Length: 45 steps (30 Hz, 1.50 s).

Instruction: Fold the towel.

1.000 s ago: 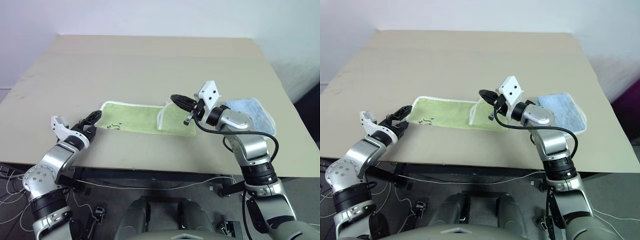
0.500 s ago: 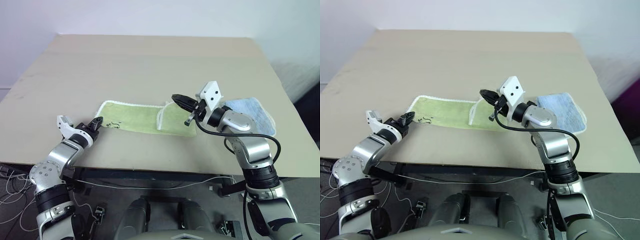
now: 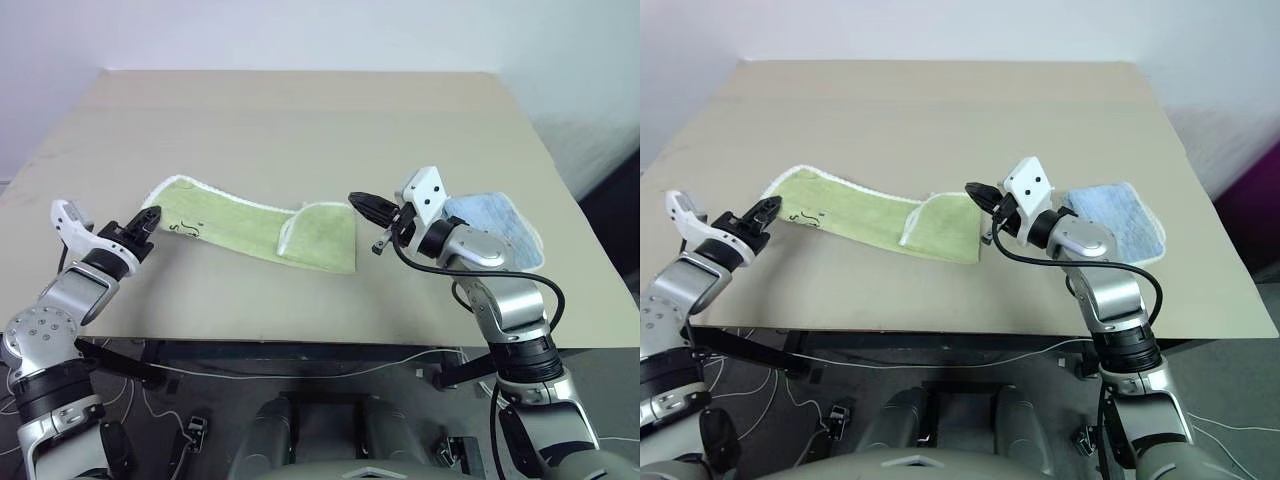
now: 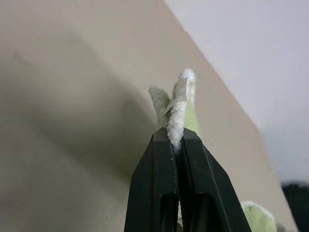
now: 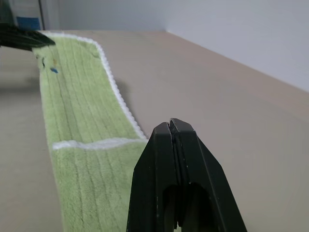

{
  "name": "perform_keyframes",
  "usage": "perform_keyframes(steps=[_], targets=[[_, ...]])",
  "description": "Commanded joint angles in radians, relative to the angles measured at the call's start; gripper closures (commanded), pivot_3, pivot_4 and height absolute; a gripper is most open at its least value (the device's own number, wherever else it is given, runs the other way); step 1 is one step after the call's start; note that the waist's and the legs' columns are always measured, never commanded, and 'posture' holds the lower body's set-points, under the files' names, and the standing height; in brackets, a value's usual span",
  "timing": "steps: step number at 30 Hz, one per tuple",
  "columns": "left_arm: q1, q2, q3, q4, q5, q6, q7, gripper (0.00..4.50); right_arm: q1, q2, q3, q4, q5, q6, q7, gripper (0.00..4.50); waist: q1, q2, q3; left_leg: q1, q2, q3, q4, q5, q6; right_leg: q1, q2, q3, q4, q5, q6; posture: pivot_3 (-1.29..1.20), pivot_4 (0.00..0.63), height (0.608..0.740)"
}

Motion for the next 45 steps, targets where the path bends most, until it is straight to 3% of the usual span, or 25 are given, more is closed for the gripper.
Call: perform_keyframes(steps=[1, 8, 16, 25, 30, 34, 42, 45], targets=[[-0.052, 0.009, -0.092, -0.124, 0.032, 0.008, -0.095, 4.47, -0.002, -0.006, -0.03, -0.041, 0.006, -0.006, -0.015, 4.5, 0.004, 0.0, 0.0, 0.0, 0.0, 0.0, 0.0, 0.0, 0.0, 0.0, 0.0, 0.0, 0.0, 0.0, 0.0, 0.0, 0.15, 0.74], [-0.147, -0.019, -0.431, -0.296, 0.195, 0.014, -0.267, 4.47, 0.001, -0.012, -0.061, 0.0, -0.02, -0.018, -0.066, 4.5, -0.003, 0.0, 0.0, 0.0, 0.0, 0.0, -0.001, 0.0, 0.0, 0.0, 0.0, 0.0, -0.001, 0.0, 0.0, 0.0, 0.15, 0.74], [-0.286, -0.1, -0.759, -0.251, 0.486, -0.02, -0.354, 4.47, 0.0, -0.022, -0.116, 0.029, -0.046, -0.028, -0.132, 4.5, -0.002, 0.001, 0.001, 0.0, 0.0, 0.001, -0.001, 0.0, 0.0, 0.0, 0.002, 0.001, -0.001, 0.0, 0.0, 0.0, 0.15, 0.74], [-0.348, -0.207, -0.906, -0.127, 0.72, -0.064, -0.379, 4.47, 0.038, -0.022, -0.121, -0.013, -0.047, -0.018, -0.157, 4.5, -0.003, 0.0, 0.001, -0.001, 0.0, 0.001, 0.0, 0.0, 0.0, 0.0, 0.002, 0.001, -0.001, 0.0, 0.0, 0.0, 0.15, 0.74], [-0.327, -0.228, -0.877, -0.148, 0.721, -0.055, -0.429, 4.47, 0.045, -0.025, -0.121, -0.022, -0.046, -0.017, -0.163, 4.5, -0.001, 0.001, 0.001, -0.001, 0.0, 0.001, 0.0, 0.0, 0.0, 0.0, 0.002, 0.0, -0.001, 0.0, 0.0, 0.0, 0.15, 0.74], [-0.321, -0.229, -0.816, -0.161, 0.689, -0.027, -0.455, 3.49, 0.042, -0.027, -0.119, -0.016, -0.049, -0.02, -0.163, 4.5, -0.001, 0.001, 0.001, -0.001, 0.0, 0.001, 0.0, 0.0, 0.0, 0.0, 0.002, 0.0, -0.001, 0.0, 0.0, 0.0, 0.15, 0.74], [-0.268, -0.141, -0.655, -0.253, 0.603, 0.042, -0.508, 0.81, 0.031, -0.022, -0.109, 0.003, -0.033, -0.007, -0.132, 4.5, -0.004, 0.001, 0.001, -0.001, 0.0, 0.001, 0.0, 0.0, 0.0, 0.0, 0.002, 0.001, -0.001, 0.0, 0.0, 0.0, 0.15, 0.74], [-0.275, -0.132, -0.585, -0.212, 0.617, 0.011, -0.475, 0.81, 0.023, -0.011, -0.091, 0.004, -0.02, 0.008, -0.109, 4.5, 0.0, 0.001, 0.001, -0.001, 0.0, 0.001, 0.0, 0.0, 0.0, 0.0, 0.002, 0.0, -0.001, 0.0, 0.0, 0.0, 0.15, 0.74]])
